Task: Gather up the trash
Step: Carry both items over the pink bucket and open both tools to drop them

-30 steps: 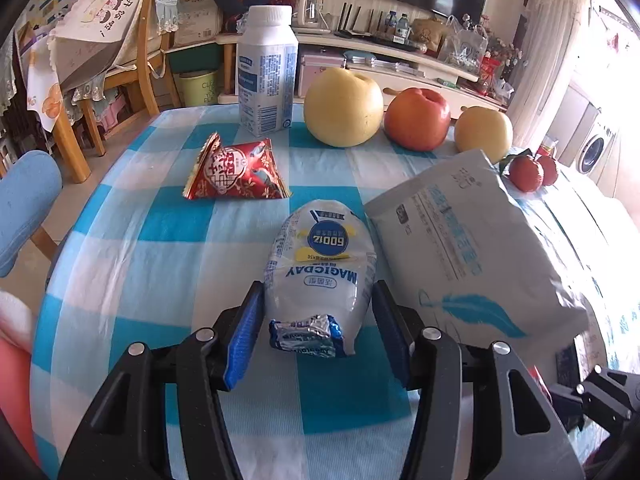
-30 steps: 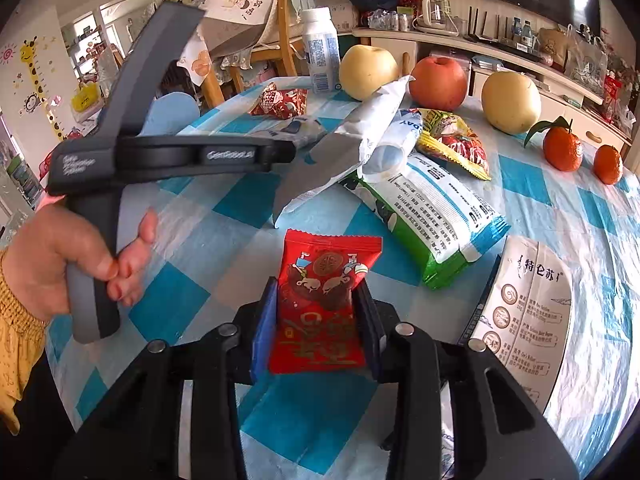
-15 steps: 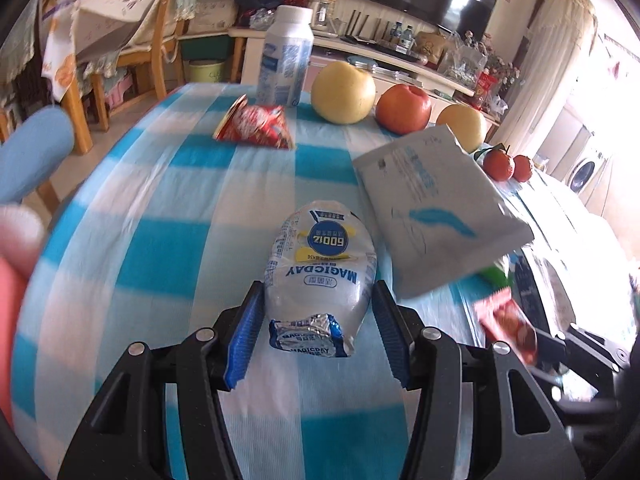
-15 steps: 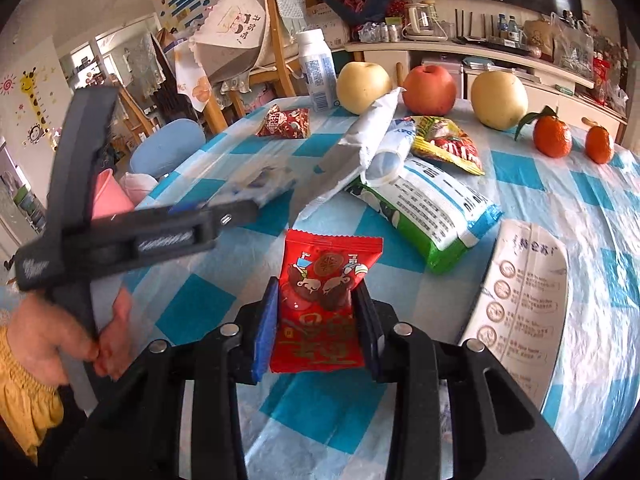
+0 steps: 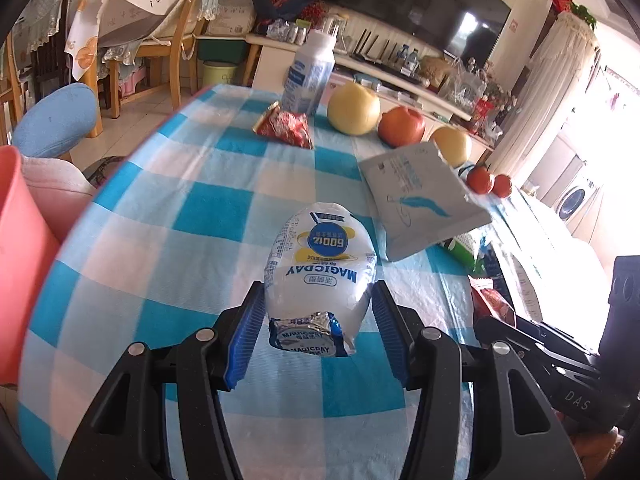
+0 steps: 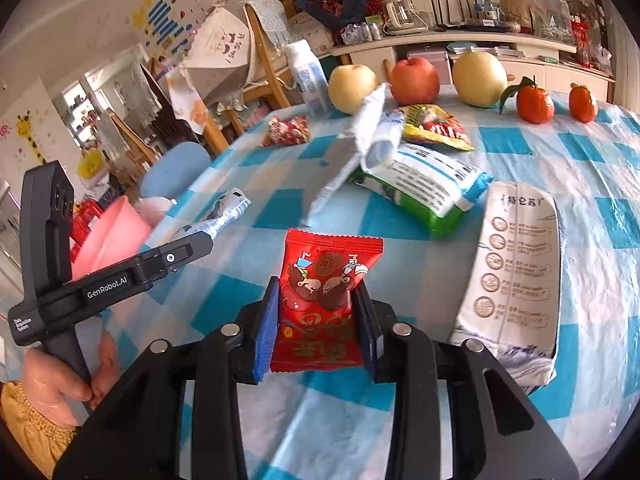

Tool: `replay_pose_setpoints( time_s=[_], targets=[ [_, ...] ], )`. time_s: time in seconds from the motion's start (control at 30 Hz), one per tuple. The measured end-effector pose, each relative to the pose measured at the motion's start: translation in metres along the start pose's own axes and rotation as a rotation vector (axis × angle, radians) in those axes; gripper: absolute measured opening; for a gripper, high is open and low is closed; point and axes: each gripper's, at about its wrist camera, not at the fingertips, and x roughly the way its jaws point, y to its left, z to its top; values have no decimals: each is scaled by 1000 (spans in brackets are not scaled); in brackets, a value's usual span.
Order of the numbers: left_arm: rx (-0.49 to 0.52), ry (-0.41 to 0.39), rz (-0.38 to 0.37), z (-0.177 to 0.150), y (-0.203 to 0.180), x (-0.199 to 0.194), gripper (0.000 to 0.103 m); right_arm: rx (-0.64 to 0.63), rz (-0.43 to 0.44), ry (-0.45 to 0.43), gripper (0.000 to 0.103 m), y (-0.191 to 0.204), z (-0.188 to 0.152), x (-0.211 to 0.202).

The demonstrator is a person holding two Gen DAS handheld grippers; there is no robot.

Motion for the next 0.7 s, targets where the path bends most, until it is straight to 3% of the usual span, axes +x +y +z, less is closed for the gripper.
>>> replay_pose_setpoints(
  time_s=[0.4,0.53,0.7],
  targets=[
    [-55,-131,-17,22,30,-53,55,-106,32,-27,36,84,25,-11],
    [-102,-190,20,32,56,-75,55,-153,93,-18,36,130,41,0],
    [-204,-262,127,42,111,-105,55,-227,192,18,37,199,60,28]
  ],
)
